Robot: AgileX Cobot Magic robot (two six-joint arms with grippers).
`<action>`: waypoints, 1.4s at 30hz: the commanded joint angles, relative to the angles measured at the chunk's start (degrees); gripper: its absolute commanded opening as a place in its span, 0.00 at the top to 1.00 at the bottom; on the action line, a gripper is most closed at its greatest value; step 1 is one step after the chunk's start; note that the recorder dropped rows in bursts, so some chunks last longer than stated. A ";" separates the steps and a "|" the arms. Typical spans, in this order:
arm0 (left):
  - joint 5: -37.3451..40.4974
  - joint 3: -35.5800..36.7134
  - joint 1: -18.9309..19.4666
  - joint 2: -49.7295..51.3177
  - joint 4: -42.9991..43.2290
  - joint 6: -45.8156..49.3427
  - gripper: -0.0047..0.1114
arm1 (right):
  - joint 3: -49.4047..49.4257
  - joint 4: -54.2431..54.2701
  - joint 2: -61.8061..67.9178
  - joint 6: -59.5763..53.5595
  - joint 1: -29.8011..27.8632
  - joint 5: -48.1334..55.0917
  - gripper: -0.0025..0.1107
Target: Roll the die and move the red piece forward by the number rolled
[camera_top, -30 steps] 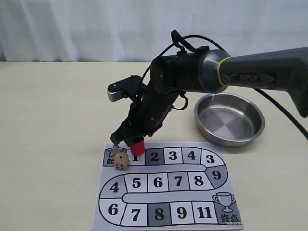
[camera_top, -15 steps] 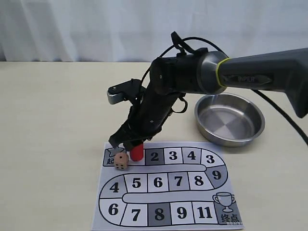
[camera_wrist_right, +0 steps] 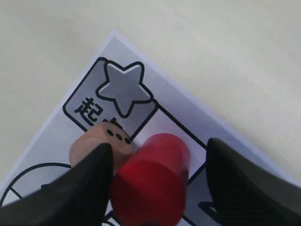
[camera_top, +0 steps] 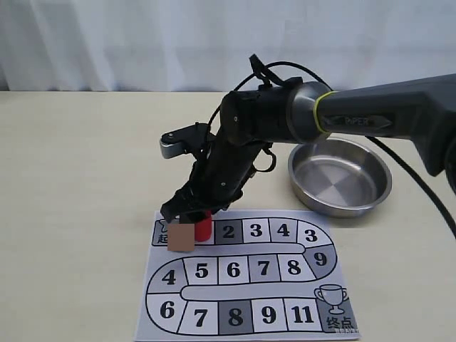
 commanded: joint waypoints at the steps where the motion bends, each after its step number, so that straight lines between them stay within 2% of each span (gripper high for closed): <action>1: -0.59 0.11 0.00 -0.01 -0.39 -0.23 0.96 | 0.14 -0.35 -0.56 0.30 -0.12 0.20 0.44; 10: -0.59 0.11 0.00 -0.01 -0.39 -0.23 0.96 | 0.14 -0.59 -1.57 0.45 -0.12 0.08 0.44; 21: -0.59 0.11 0.00 -0.01 -0.29 -0.23 0.96 | 0.05 -6.10 -6.60 9.82 -2.51 0.14 0.45; 23: -0.59 0.11 0.00 -0.01 -0.29 -0.23 0.96 | 0.05 -6.60 -7.24 10.68 -3.56 0.32 0.49; 29: -0.59 0.11 0.00 -0.01 -0.29 -0.23 0.96 | 0.05 -6.83 -7.82 10.68 -8.06 4.46 0.78; 33: -0.59 0.11 0.00 -0.01 -0.29 -0.23 0.96 | 0.05 -6.83 -7.82 10.55 -11.92 7.30 0.93; 42: -0.59 0.11 0.00 -0.01 -0.29 -0.23 0.96 | 0.05 -6.99 -7.82 9.75 -21.99 10.56 0.94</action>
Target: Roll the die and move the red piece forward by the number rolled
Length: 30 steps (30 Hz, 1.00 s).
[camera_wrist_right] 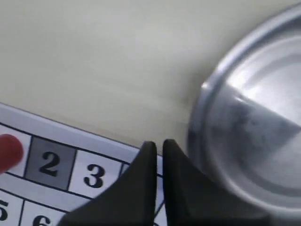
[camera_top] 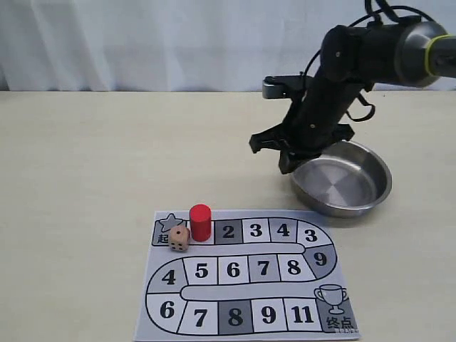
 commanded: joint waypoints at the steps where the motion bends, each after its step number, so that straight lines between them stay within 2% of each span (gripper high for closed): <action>1: -0.59 0.11 0.00 -0.01 -0.29 -0.23 0.96 | 0.05 -0.60 -0.64 -0.53 -5.00 1.54 0.94; 18: -0.59 0.11 0.00 -0.01 -0.29 -0.23 0.96 | 0.16 -3.35 -0.64 -3.15 -16.75 2.78 0.94; 30: -0.59 0.11 0.00 -0.01 -0.29 -0.23 0.96 | 0.16 -5.07 -0.64 -3.15 -17.84 4.02 0.94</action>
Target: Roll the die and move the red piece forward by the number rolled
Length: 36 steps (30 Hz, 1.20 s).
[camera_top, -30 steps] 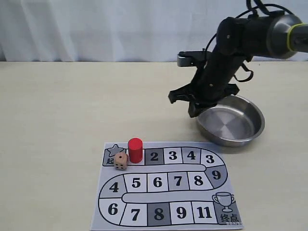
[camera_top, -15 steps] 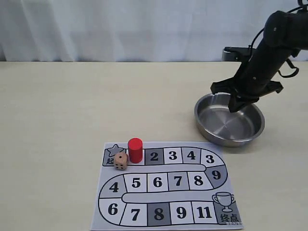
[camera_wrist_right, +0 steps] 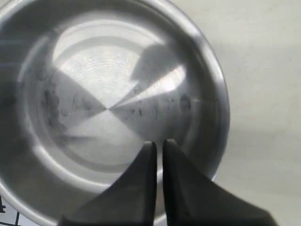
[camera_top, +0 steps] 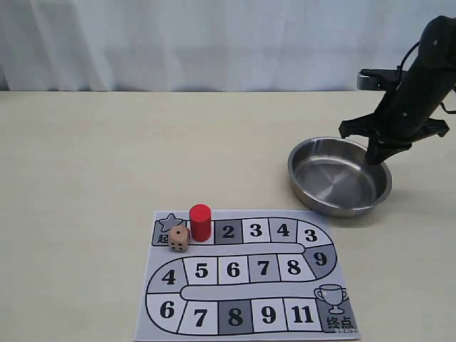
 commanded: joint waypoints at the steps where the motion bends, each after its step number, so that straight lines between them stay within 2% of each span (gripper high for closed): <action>1: -0.59 0.11 0.00 -0.01 -0.29 -0.23 0.96 | 0.16 -0.68 -0.64 -0.37 -0.55 1.58 0.94; 6: -0.59 0.11 0.00 -0.01 -0.29 -0.23 0.96 | 1.69 -0.68 -2.71 -0.52 -0.55 1.92 0.94; 15: -0.59 0.11 0.00 -0.01 -0.29 -0.23 0.96 | 12.67 -1.10 -16.55 -1.85 -0.55 -1.72 0.94; 36: -0.59 0.11 0.00 -0.01 -0.29 -0.23 0.96 | 28.86 -1.10 -66.82 -1.70 -0.55 -4.98 0.94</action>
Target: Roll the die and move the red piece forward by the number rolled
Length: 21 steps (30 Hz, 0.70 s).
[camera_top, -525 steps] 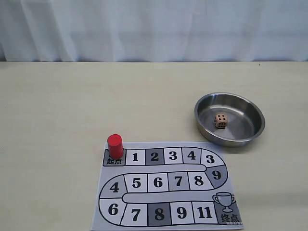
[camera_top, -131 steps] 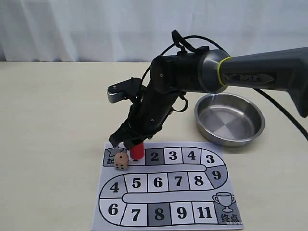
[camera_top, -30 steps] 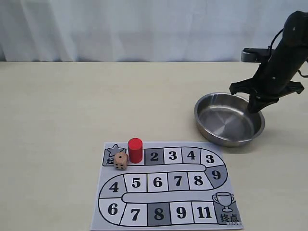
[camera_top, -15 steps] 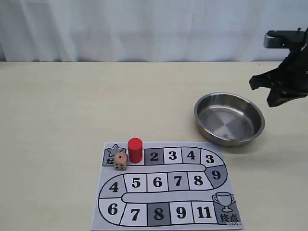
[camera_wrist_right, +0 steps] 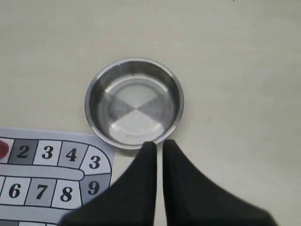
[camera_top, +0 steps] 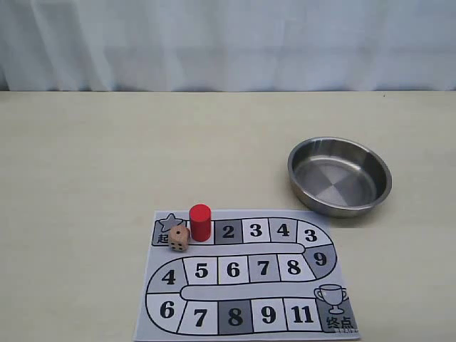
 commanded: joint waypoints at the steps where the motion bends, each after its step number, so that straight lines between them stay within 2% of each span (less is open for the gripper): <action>1: -0.59 0.11 0.00 -0.01 -0.29 -0.23 0.96 | 2.12 -0.41 -10.65 -0.20 -0.55 -1.97 0.94; 11: -0.59 0.11 0.00 -0.01 -0.29 -0.23 0.96 | 2.48 -0.41 -34.24 -0.20 -0.55 -2.27 0.94; 21: -0.59 0.11 0.00 -0.01 -0.29 -0.23 0.96 | 2.48 0.43 -52.19 -0.20 -0.55 -1.82 0.94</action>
